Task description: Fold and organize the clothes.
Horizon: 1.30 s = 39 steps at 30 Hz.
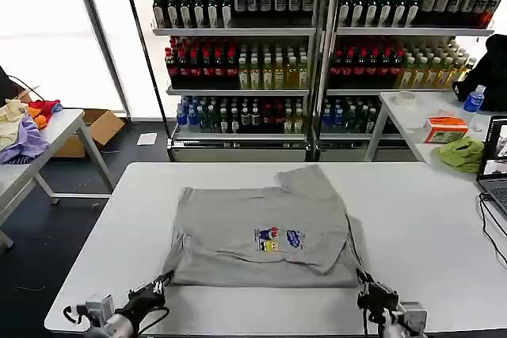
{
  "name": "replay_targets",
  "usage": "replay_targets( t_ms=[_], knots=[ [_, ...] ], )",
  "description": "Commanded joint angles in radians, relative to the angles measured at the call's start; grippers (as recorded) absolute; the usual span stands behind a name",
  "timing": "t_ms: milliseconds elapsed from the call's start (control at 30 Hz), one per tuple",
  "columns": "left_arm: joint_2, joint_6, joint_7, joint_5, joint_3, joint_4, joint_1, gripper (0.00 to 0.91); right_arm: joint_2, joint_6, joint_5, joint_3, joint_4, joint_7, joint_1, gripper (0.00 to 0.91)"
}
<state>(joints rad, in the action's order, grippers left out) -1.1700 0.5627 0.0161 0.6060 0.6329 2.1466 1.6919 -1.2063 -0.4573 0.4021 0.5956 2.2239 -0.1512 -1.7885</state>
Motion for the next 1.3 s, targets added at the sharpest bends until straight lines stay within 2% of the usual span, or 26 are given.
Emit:
replay_targets(
  t_ms=[33,100,133,167,200,367,567,633,700,767,800,867,900,1000,1067,1167,1300],
  knots=[
    [-0.019,0.01,-0.001,-0.088,0.059,0.119,0.206,0.0,0.006,0.028,-0.017,0.061,0.079,0.014,-0.2,0.0],
    [-0.013,0.014,-0.002,-0.09,0.068,0.122,0.211,0.01,0.008,0.026,-0.016,0.068,0.08,0.021,-0.204,0.0],
    [-0.009,0.014,-0.005,-0.091,0.072,0.123,0.213,0.161,0.008,0.015,-0.013,0.069,0.087,0.018,-0.204,0.0],
    [-0.007,0.014,-0.005,-0.095,0.075,0.126,0.213,0.907,0.007,0.006,-0.007,0.068,0.091,0.017,-0.202,0.081],
    [-0.005,0.014,-0.001,-0.094,0.08,0.127,0.208,0.907,0.005,0.007,-0.001,0.066,0.094,0.02,-0.198,0.907],
    [0.015,0.015,-0.008,-0.073,0.126,0.141,0.212,0.907,0.007,0.004,0.033,0.086,0.093,0.017,-0.18,0.907],
    [0.059,0.014,-0.013,0.013,0.244,0.14,0.224,0.907,0.037,0.004,0.188,0.199,0.095,0.017,-0.125,0.907],
    [0.1,0.014,-0.023,0.053,0.283,0.126,0.173,0.907,0.079,0.005,0.297,0.284,0.097,0.035,-0.064,0.907],
    [0.149,0.015,-0.022,0.094,0.304,0.11,0.115,0.907,0.121,-0.011,0.341,0.321,0.082,0.057,0.027,0.907],
    [0.185,0.015,-0.034,0.095,0.307,0.091,0.074,0.907,0.173,-0.016,0.337,0.33,0.055,0.093,0.115,0.907],
    [0.229,0.015,-0.061,0.102,0.302,0.067,0.037,0.907,0.221,-0.023,0.339,0.323,0.01,0.124,0.169,0.907],
    [0.27,0.015,-0.085,0.106,0.283,0.049,-0.013,0.907,0.276,-0.036,0.339,0.297,-0.05,0.18,0.277,0.907],
    [0.301,0.015,-0.103,0.107,0.248,0.013,-0.06,0.907,0.306,-0.067,0.339,0.245,-0.113,0.224,0.37,0.907],
    [0.348,0.017,-0.09,0.144,0.175,-0.05,-0.157,0.907,0.339,-0.117,0.325,0.15,-0.252,0.309,0.556,0.907],
    [0.379,0.016,-0.1,0.159,0.083,-0.115,-0.266,0.907,0.351,-0.121,0.284,0.049,-0.365,0.371,0.679,0.907],
    [0.403,0.016,-0.104,0.213,-0.028,-0.192,-0.393,0.907,0.349,-0.121,0.222,-0.073,-0.482,0.428,0.856,0.907],
    [0.409,0.015,-0.142,0.223,-0.146,-0.279,-0.528,0.907,0.31,-0.121,0.155,-0.21,-0.638,0.484,1.004,0.907]
  ],
)
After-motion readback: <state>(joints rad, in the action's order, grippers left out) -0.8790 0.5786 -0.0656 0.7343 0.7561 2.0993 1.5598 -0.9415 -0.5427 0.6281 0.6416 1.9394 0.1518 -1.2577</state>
